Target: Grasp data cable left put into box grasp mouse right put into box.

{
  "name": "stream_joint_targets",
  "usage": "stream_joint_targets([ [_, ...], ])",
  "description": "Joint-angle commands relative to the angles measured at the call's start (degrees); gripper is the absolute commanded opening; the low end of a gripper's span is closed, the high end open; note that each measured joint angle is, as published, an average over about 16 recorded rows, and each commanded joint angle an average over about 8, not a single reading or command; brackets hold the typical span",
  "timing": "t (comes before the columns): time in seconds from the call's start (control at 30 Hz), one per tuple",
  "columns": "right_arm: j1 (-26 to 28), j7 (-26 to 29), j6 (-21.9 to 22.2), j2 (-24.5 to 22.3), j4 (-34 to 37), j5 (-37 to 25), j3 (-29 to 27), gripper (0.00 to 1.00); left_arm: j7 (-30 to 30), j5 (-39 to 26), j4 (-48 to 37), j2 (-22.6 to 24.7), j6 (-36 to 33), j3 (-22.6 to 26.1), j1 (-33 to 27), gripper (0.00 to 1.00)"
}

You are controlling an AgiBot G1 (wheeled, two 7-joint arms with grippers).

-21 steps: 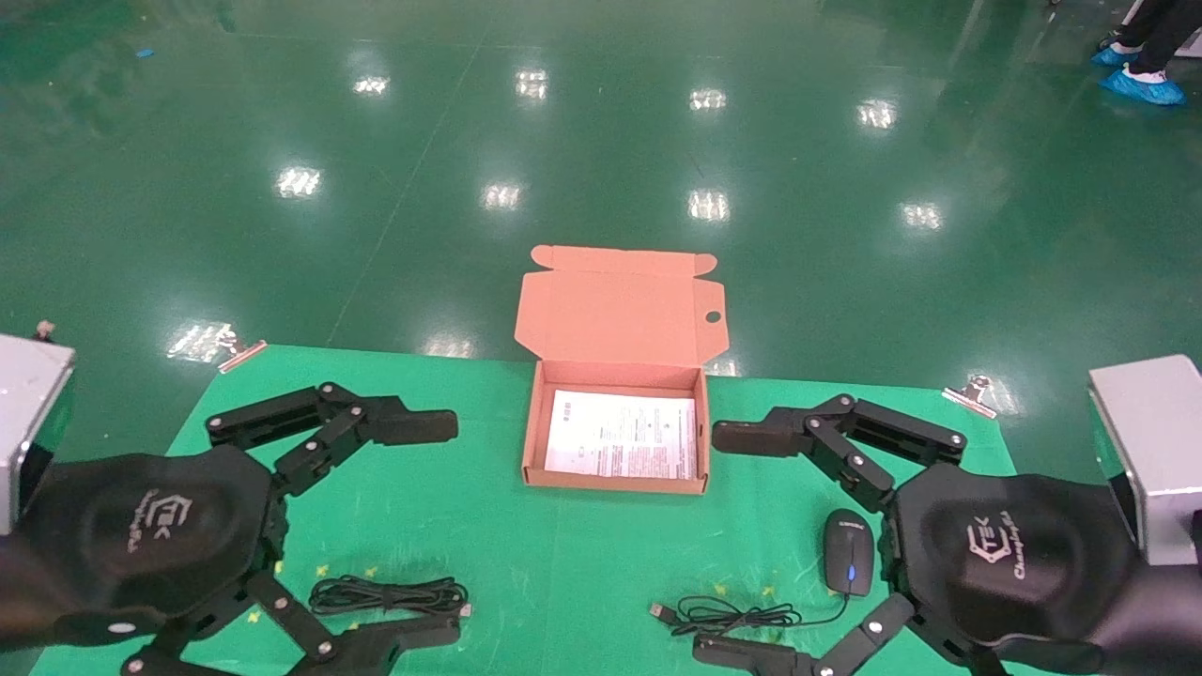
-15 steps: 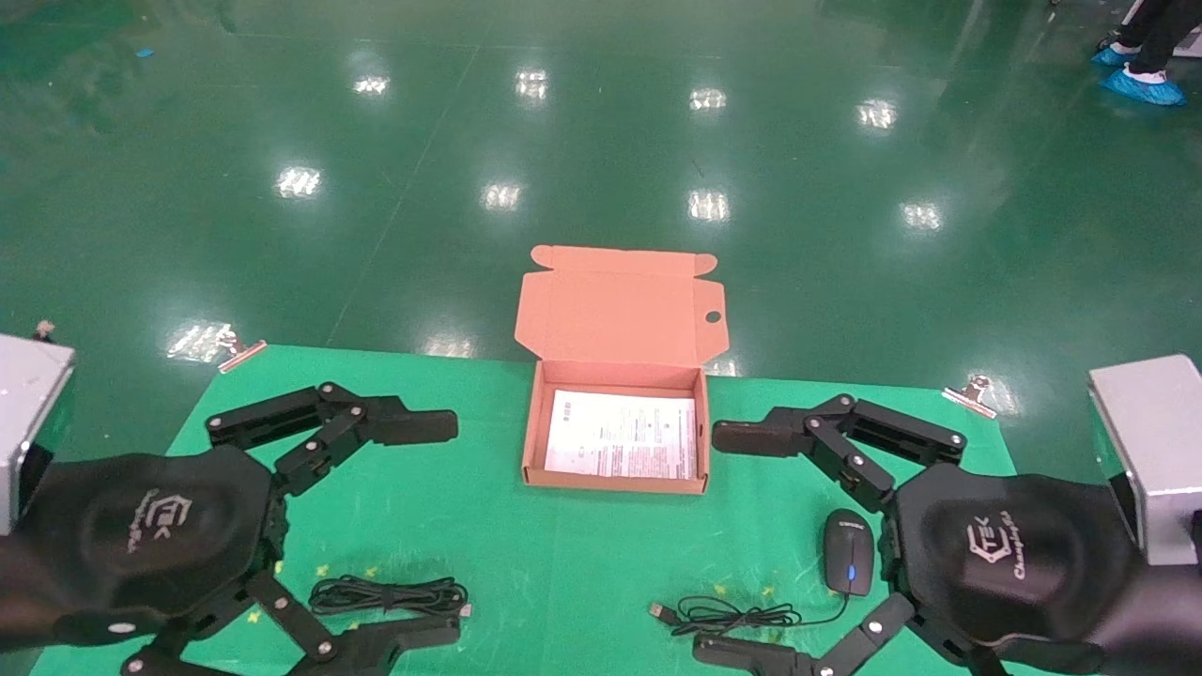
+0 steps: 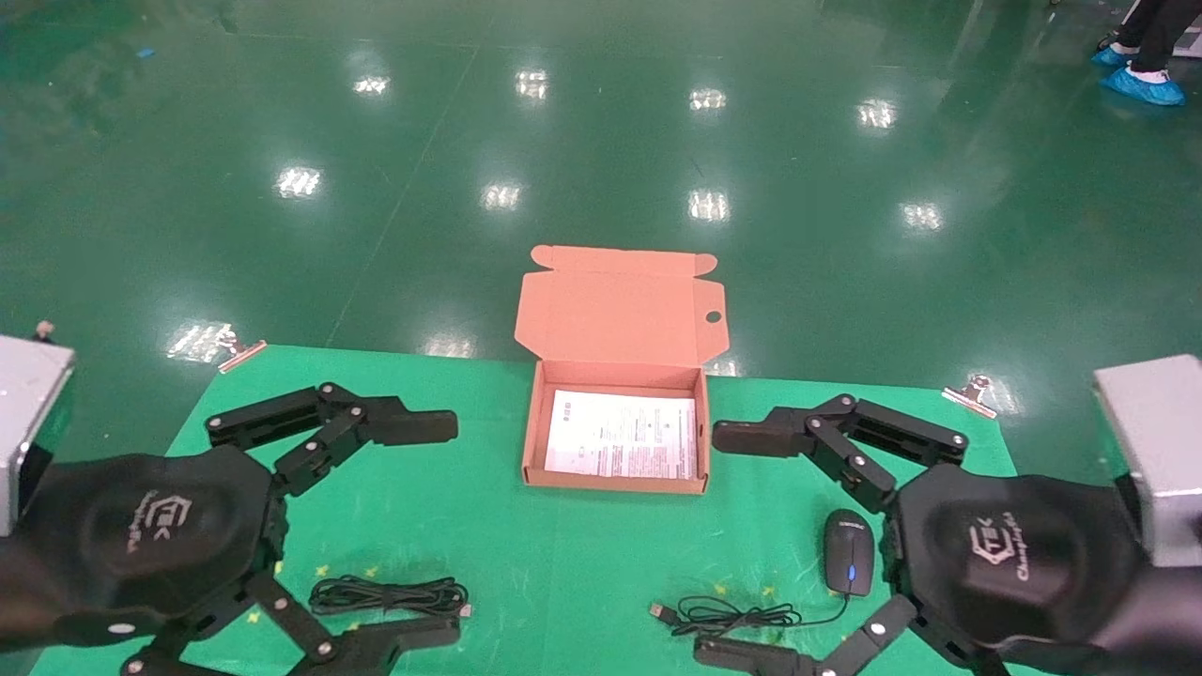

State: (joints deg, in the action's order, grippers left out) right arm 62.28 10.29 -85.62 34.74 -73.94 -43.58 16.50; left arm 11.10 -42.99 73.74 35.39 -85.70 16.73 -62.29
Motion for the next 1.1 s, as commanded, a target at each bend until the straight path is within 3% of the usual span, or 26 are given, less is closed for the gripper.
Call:
stream_joint_targets([
  [0.03,-0.08,0.06,0.12,-0.02,0.08,0.14,-0.06,1.00,-0.01,0.01,0.11,0.11,0.07,0.01,-0.02,1.00],
  [0.43,8.24,-5.90,-1.16,0.00,-2.96,-16.88,4.78,1.00,4.69,-11.21,-1.18,2.25,-1.82,6.28,-8.05,1.00],
  [0.83,19.78,-18.14,-3.10,5.90,-4.03,-37.55,15.49,1.00,6.16,-33.35,0.46,7.37,-4.67,19.41,-22.30,1.00],
  [1.1,20.94,-26.30,-2.79,8.15,-3.78,-42.47,23.33,1.00,4.00,-47.29,1.83,10.64,-2.70,28.67,-26.58,1.00],
])
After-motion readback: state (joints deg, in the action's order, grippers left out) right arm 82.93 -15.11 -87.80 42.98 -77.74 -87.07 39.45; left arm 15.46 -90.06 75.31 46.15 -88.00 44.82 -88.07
